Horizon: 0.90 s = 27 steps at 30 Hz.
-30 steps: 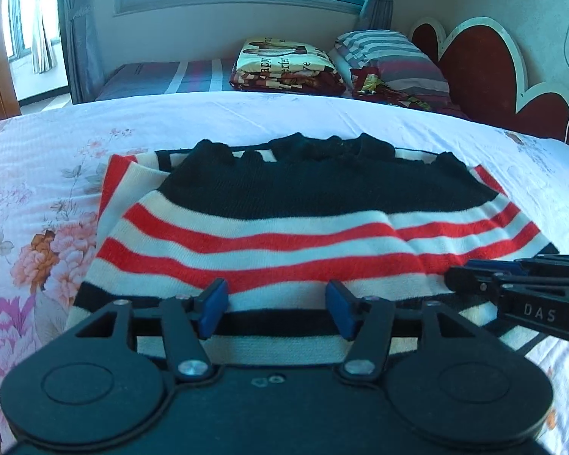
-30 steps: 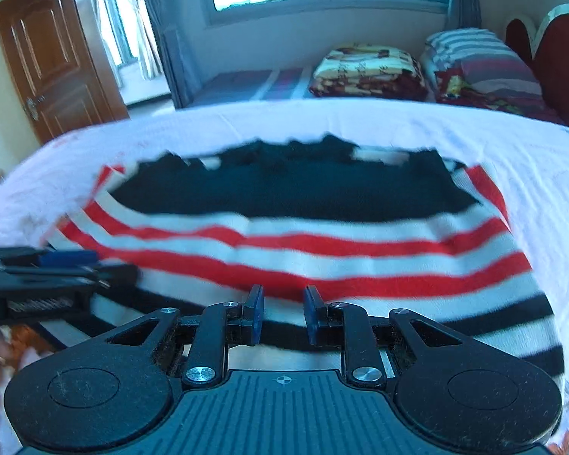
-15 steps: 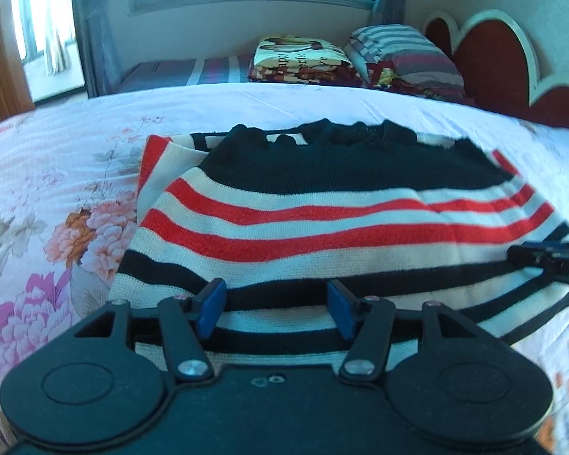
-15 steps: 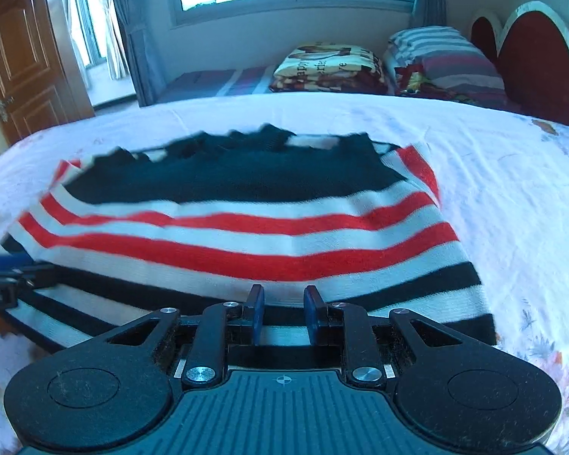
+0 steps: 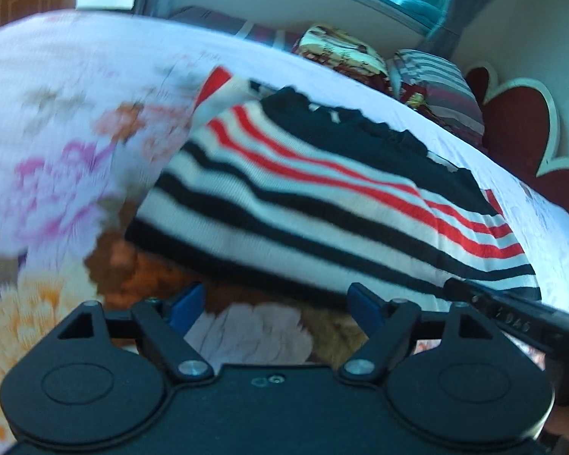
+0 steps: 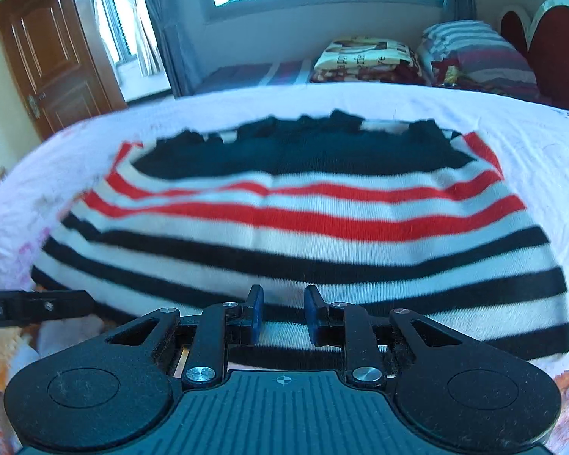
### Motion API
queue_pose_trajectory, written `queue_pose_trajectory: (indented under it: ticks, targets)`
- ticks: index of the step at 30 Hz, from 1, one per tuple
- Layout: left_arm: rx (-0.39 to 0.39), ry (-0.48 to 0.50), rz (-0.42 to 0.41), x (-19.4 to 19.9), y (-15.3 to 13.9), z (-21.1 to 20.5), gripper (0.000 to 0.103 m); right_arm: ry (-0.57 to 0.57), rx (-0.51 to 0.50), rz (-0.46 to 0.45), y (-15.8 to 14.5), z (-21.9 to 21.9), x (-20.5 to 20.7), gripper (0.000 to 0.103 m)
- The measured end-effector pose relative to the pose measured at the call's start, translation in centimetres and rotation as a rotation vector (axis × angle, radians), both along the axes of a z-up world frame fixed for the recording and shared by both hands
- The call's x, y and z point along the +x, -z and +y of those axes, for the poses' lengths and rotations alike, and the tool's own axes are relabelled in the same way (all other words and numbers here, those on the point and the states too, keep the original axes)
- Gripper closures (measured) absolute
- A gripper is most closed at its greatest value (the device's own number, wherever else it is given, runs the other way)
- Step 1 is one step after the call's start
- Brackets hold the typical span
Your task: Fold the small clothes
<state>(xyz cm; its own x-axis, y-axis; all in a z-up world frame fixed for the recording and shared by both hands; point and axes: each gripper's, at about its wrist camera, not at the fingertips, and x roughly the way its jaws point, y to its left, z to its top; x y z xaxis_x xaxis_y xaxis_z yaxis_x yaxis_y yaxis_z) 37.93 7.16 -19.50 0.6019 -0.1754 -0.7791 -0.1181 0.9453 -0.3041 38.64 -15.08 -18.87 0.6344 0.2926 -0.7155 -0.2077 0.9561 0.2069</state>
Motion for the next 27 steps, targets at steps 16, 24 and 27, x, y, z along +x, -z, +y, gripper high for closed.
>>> queue_pose_trajectory:
  ticks: [16, 24, 27]
  targets:
    - [-0.578, -0.283, -0.090, 2.1, 3.8, 4.4, 0.016, 0.001, -0.028, -0.098, -1.4, 0.6, 2.0, 0.046]
    - [-0.644, -0.347, -0.148, 3.6, 5.6, 5.2, 0.056, 0.055, -0.022, -0.129, -1.3, 0.6, 5.0, 0.046]
    - [-0.633, -0.356, -0.142, 3.8, 6.0, 5.4, 0.069, 0.022, -0.090, -0.089, 0.9, 1.6, 5.5, 0.046]
